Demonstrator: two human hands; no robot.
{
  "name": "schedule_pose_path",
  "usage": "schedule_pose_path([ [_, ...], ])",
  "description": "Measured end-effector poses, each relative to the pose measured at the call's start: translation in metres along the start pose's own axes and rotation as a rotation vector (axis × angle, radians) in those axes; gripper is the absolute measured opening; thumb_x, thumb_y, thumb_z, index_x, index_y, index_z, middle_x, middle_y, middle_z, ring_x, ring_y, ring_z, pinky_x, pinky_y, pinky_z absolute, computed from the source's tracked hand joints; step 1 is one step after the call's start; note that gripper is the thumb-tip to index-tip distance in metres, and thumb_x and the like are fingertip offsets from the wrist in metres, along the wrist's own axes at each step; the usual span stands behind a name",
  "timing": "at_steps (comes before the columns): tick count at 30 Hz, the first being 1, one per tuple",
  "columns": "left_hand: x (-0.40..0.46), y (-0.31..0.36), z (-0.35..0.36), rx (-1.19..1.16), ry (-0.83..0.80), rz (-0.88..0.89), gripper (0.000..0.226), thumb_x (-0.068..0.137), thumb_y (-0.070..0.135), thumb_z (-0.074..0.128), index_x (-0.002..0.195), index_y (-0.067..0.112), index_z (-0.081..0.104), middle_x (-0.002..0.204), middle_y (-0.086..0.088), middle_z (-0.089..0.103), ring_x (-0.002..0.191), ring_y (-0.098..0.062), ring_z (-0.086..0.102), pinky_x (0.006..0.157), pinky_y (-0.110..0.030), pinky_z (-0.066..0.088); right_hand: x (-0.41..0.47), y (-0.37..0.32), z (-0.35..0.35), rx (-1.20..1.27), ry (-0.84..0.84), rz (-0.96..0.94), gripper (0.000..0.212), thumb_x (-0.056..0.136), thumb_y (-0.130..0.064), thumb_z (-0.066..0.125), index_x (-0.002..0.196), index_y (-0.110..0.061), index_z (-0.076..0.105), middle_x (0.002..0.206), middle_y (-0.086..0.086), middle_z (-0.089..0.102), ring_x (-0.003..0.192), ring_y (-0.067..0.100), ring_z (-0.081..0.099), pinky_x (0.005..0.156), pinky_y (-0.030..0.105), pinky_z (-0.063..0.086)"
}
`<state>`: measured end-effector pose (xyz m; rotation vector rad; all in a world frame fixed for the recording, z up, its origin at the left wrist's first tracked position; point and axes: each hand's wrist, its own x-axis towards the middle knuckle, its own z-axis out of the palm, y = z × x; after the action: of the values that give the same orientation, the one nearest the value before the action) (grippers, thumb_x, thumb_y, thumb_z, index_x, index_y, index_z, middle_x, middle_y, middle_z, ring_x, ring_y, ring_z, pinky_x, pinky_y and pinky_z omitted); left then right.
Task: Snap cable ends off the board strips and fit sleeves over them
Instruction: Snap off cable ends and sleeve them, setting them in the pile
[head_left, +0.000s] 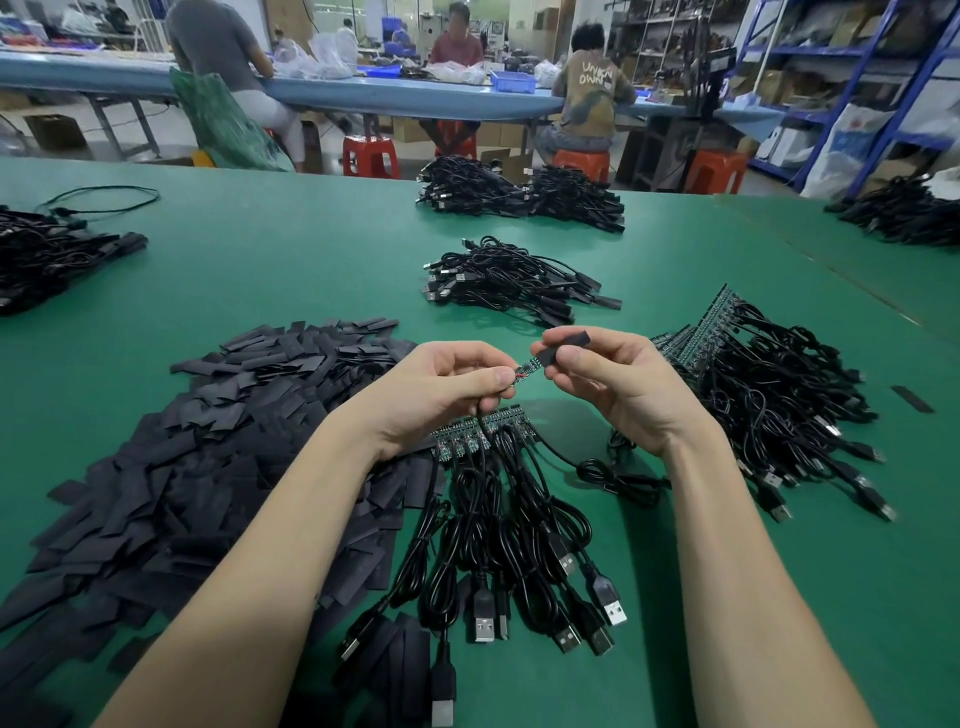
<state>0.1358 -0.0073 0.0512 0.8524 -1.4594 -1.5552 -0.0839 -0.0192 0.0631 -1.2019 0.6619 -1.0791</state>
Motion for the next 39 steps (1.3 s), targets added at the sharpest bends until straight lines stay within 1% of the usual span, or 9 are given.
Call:
schedule_pose_path([
  [9, 0.002, 0.001, 0.0, 0.005, 0.005, -0.004, 0.017, 0.082, 0.018, 0.072, 0.097, 0.009, 0.068, 0.076, 0.0, 0.068, 0.062, -0.007, 0.054, 0.057, -0.013, 0.044, 0.003, 0.004, 0.003, -0.022, -0.071, 0.043, 0.019, 0.079, -0.008, 0.069, 0.092, -0.016, 0.081, 0.098, 0.007, 0.077, 0.087, 0.013, 0.073, 0.076, 0.019, 0.056],
  [12, 0.006, 0.0, 0.003, 0.029, 0.117, -0.004, 0.02, 0.088, 0.014, 0.072, 0.099, 0.01, 0.056, 0.08, -0.006, 0.073, 0.062, -0.01, 0.059, 0.056, -0.015, 0.046, 0.008, 0.007, 0.006, 0.037, 0.0, 0.055, 0.017, 0.078, -0.011, 0.07, 0.089, -0.016, 0.082, 0.094, 0.007, 0.077, 0.082, 0.013, 0.073, 0.076, 0.017, 0.056],
  [14, 0.008, -0.001, 0.005, 0.094, 0.18, 0.024, 0.016, 0.093, 0.014, 0.069, 0.097, 0.01, 0.054, 0.08, -0.008, 0.075, 0.062, -0.012, 0.062, 0.057, -0.017, 0.049, 0.012, 0.011, 0.008, 0.102, 0.076, 0.067, 0.015, 0.077, -0.012, 0.072, 0.088, -0.013, 0.081, 0.092, 0.009, 0.077, 0.078, 0.012, 0.073, 0.073, 0.016, 0.057],
  [17, 0.005, -0.001, 0.005, 0.182, 0.225, 0.039, 0.011, 0.095, 0.018, 0.068, 0.094, 0.01, 0.06, 0.08, -0.008, 0.076, 0.063, -0.014, 0.066, 0.056, -0.018, 0.05, 0.017, 0.016, 0.011, 0.166, 0.151, 0.091, 0.019, 0.075, -0.011, 0.075, 0.093, -0.007, 0.079, 0.09, 0.011, 0.076, 0.076, 0.013, 0.073, 0.071, 0.016, 0.057],
  [20, 0.0, -0.007, 0.008, 0.153, 0.276, 0.053, 0.006, 0.091, 0.015, 0.072, 0.092, 0.012, 0.067, 0.082, -0.01, 0.077, 0.067, -0.013, 0.068, 0.058, -0.016, 0.05, 0.018, 0.019, 0.01, 0.199, 0.211, 0.101, 0.023, 0.072, -0.012, 0.078, 0.094, -0.002, 0.077, 0.088, 0.011, 0.076, 0.075, 0.014, 0.073, 0.071, 0.016, 0.057],
  [22, 0.0, -0.014, 0.013, 0.149, 0.315, 0.072, 0.005, 0.09, 0.012, 0.074, 0.093, 0.012, 0.07, 0.083, -0.013, 0.077, 0.07, -0.013, 0.067, 0.062, -0.017, 0.052, 0.018, 0.018, 0.009, 0.215, 0.212, 0.111, 0.024, 0.077, -0.01, 0.076, 0.098, 0.0, 0.074, 0.089, 0.011, 0.076, 0.076, 0.015, 0.073, 0.072, 0.017, 0.057],
  [26, 0.003, -0.026, 0.022, 0.127, 0.425, 0.139, 0.007, 0.087, 0.01, 0.077, 0.088, 0.015, 0.073, 0.074, -0.009, 0.075, 0.067, -0.012, 0.068, 0.064, -0.018, 0.052, 0.017, 0.018, 0.007, 0.245, 0.209, 0.126, 0.018, 0.089, -0.003, 0.068, 0.106, 0.0, 0.071, 0.09, 0.013, 0.076, 0.079, 0.016, 0.074, 0.071, 0.017, 0.058],
  [31, 0.001, -0.038, 0.024, 0.071, 0.513, 0.216, 0.011, 0.083, 0.008, 0.08, 0.087, 0.018, 0.077, 0.076, -0.006, 0.076, 0.07, -0.013, 0.072, 0.068, -0.017, 0.053, 0.018, 0.02, 0.007, 0.208, 0.226, 0.152, 0.017, 0.083, -0.004, 0.073, 0.099, -0.002, 0.07, 0.09, 0.015, 0.075, 0.076, 0.018, 0.074, 0.07, 0.019, 0.058],
  [39, -0.001, -0.046, 0.025, 0.148, 0.506, 0.253, 0.013, 0.083, 0.007, 0.08, 0.083, 0.019, 0.078, 0.072, 0.001, 0.075, 0.067, -0.008, 0.07, 0.068, -0.014, 0.052, 0.017, 0.02, 0.006, 0.17, 0.234, 0.185, 0.026, 0.071, -0.009, 0.078, 0.096, -0.002, 0.075, 0.09, 0.015, 0.075, 0.077, 0.02, 0.073, 0.072, 0.019, 0.059],
])
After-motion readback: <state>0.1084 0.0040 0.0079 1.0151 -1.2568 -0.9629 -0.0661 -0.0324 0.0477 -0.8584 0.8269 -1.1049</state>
